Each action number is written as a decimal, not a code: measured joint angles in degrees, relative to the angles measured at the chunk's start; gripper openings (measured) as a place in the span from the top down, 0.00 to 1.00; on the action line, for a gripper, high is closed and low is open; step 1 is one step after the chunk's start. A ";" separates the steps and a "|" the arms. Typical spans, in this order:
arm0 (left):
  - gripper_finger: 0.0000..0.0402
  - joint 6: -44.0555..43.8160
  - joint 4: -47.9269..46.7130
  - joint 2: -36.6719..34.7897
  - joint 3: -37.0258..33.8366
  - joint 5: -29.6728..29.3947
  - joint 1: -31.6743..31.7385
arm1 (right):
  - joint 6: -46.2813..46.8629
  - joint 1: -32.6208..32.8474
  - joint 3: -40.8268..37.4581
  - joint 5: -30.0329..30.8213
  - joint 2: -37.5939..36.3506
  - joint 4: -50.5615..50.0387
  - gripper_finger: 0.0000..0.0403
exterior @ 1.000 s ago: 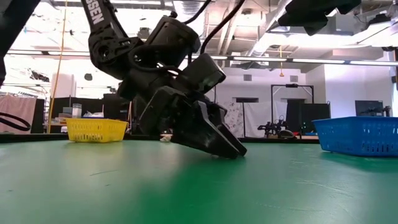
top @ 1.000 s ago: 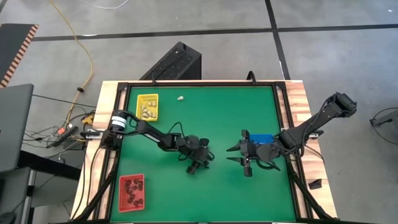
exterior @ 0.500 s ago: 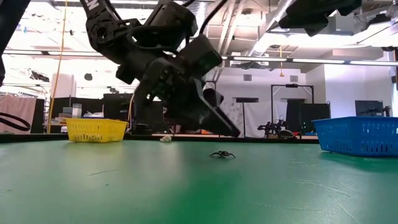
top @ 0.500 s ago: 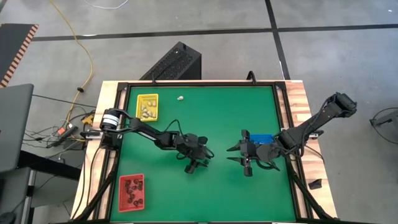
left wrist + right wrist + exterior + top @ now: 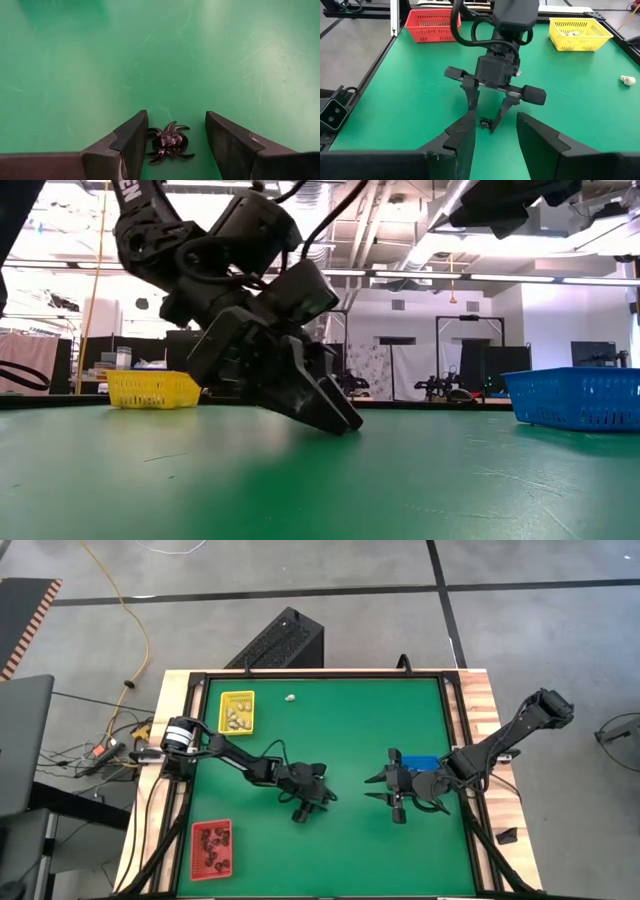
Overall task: Sort Halloween decoration
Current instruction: Put the black spider toy into the blue bin
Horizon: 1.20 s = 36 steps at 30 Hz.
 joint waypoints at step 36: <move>0.79 -2.59 7.53 -9.65 -2.54 2.56 -0.36 | 0.07 0.00 0.00 0.09 0.01 0.52 0.57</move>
